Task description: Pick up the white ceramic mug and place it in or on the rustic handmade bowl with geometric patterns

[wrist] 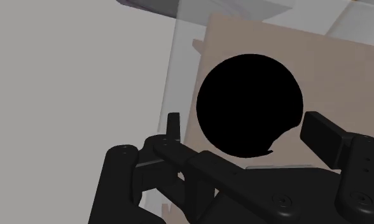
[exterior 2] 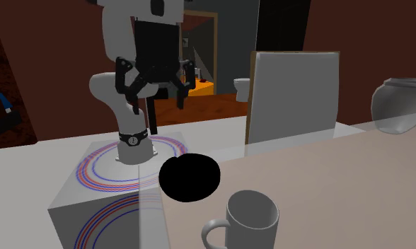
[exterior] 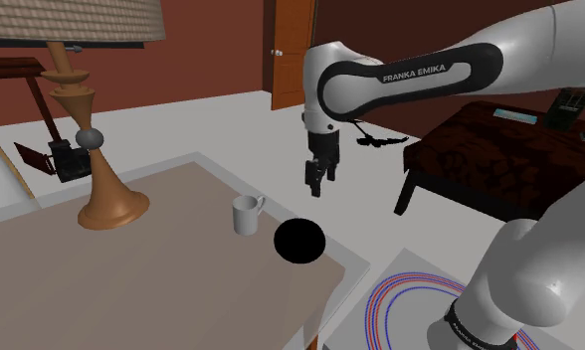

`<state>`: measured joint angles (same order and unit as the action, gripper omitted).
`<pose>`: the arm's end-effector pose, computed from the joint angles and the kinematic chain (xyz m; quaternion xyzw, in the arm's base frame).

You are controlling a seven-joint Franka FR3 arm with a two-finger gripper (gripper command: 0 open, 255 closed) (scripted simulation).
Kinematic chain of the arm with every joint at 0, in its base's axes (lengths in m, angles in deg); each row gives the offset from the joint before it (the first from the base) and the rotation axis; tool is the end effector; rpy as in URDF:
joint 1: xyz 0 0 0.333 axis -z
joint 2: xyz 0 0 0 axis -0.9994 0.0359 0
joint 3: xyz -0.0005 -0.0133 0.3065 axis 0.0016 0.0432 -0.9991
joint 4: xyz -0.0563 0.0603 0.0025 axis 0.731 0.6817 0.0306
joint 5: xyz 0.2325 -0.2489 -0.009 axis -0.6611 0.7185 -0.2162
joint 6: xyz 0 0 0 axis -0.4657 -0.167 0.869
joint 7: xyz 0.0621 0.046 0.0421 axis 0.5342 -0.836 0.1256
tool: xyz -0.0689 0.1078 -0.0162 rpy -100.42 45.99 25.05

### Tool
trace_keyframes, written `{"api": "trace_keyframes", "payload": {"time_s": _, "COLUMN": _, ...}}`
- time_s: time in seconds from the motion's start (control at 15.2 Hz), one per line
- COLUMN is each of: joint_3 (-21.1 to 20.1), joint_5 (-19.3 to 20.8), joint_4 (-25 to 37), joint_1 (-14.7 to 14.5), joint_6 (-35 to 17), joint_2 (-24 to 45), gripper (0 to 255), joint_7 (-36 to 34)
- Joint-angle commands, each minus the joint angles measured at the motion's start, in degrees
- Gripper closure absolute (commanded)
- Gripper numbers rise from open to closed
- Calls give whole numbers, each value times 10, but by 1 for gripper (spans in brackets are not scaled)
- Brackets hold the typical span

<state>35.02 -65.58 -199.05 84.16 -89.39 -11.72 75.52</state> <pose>0.3993 0.1044 0.4782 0.9903 0.1158 -0.0737 0.0226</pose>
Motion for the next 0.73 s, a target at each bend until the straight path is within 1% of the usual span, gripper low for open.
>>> {"api": "trace_keyframes", "payload": {"time_s": 0.0, "joint_3": -11, "joint_5": 3, "joint_4": 30, "joint_1": -5, "joint_6": -14, "joint_2": 46, "gripper": 0, "joint_7": -14}}
{"api": "trace_keyframes", "payload": {"time_s": 0.33, "joint_3": -30, "joint_5": 22, "joint_4": 118, "joint_1": -17, "joint_6": -32, "joint_2": 156, "gripper": 0, "joint_7": -44}}
{"api": "trace_keyframes", "payload": {"time_s": 0.66, "joint_3": -41, "joint_5": 47, "joint_4": 226, "joint_1": -37, "joint_6": -32, "joint_2": 271, "gripper": 0, "joint_7": -72}}
